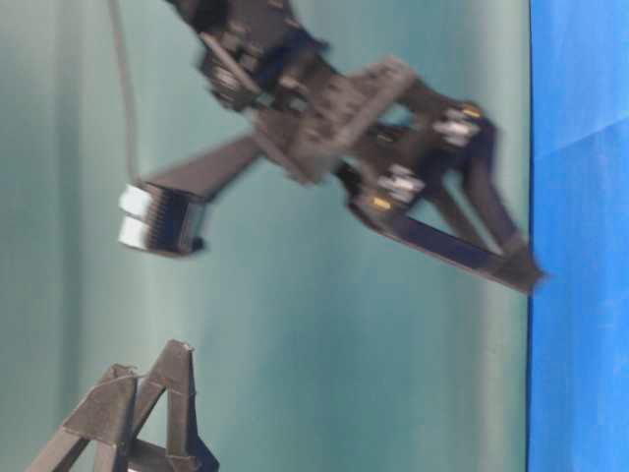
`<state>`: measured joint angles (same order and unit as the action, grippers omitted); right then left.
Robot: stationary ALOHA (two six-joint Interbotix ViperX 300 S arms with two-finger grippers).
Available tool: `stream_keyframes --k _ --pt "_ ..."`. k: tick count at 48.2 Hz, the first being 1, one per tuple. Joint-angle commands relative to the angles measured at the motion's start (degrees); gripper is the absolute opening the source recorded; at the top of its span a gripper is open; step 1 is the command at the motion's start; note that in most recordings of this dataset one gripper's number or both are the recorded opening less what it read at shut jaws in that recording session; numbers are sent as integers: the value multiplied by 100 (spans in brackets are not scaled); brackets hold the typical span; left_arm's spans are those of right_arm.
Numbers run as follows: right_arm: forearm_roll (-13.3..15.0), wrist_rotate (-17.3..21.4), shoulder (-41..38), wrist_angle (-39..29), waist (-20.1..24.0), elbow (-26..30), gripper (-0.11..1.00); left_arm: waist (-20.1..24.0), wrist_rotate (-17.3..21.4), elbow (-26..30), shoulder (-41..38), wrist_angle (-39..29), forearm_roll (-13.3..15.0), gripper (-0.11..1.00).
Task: Handover the blue block to the right arm after grasping it with the left arm, then place it in the designated position.
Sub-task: 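Open the right gripper to release the cube and lift away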
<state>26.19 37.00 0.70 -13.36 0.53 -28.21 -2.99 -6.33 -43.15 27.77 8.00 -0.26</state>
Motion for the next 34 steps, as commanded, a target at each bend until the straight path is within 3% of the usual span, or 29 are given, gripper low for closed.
stream_keyframes --k 1,34 --pt "26 -9 475 -264 9 0 89 26 -9 123 70 35 0 93" --pt "18 -9 2408 -1397 97 -554 88 26 -9 132 62 53 9 93"
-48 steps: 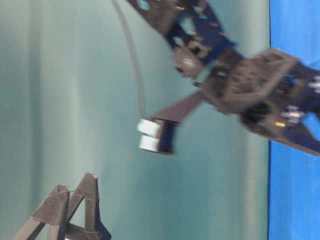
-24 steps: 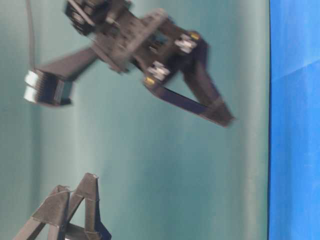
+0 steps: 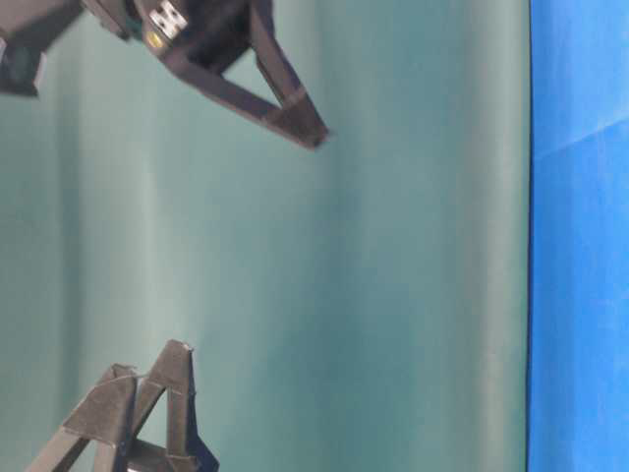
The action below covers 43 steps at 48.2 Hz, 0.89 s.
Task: Handover the blue block to the right arm after grasping it with the left arm, then place it in the designated position.
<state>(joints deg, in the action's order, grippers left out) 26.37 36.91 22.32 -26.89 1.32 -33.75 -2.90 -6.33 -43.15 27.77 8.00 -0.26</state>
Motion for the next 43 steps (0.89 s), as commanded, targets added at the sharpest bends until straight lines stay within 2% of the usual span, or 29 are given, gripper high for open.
stream_keyframes --k 1,27,36,43 --pt "0 0 281 -62 18 -26 88 18 -9 132 62 53 9 93" --pt "9 -9 650 35 18 -211 88 35 -9 158 26 70 9 93" --pt "26 0 1222 501 26 -466 87 26 -9 158 26 70 9 93" --pt "79 -9 1740 1125 18 -756 85 35 -9 158 26 70 9 93"
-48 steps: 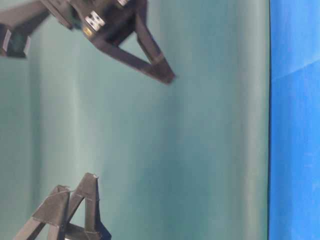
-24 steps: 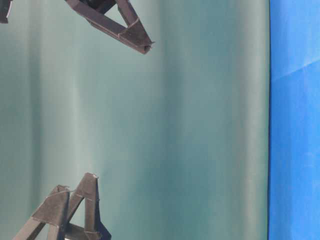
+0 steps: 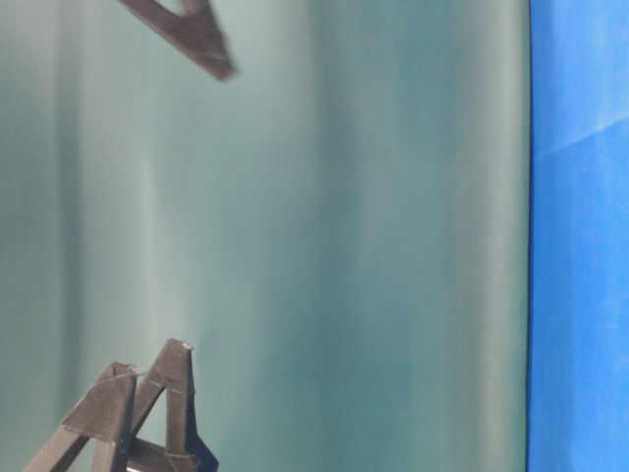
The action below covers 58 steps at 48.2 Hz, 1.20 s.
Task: Handover the blue block to the right arm after grasping it with the left arm, then place it in the designated position.
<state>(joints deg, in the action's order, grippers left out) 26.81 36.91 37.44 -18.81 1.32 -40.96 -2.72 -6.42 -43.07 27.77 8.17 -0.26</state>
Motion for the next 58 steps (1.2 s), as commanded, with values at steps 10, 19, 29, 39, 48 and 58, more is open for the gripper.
stream_keyframes --k 10,19,29,39,48,58 --pt "79 -9 492 1116 -149 -475 85 18 0 149 35 53 9 93" --pt "79 -9 352 1696 -290 -712 85 9 0 149 35 53 9 93" --pt "79 -9 149 2039 -352 -809 85 18 9 149 35 149 9 93" --pt "79 -9 -18 2145 -352 -791 85 18 9 132 53 167 9 93" --pt "79 -9 18 2180 -352 -800 85 9 9 123 70 167 9 93" --pt "79 -9 18 2188 -352 -800 85 18 18 114 70 158 9 93"
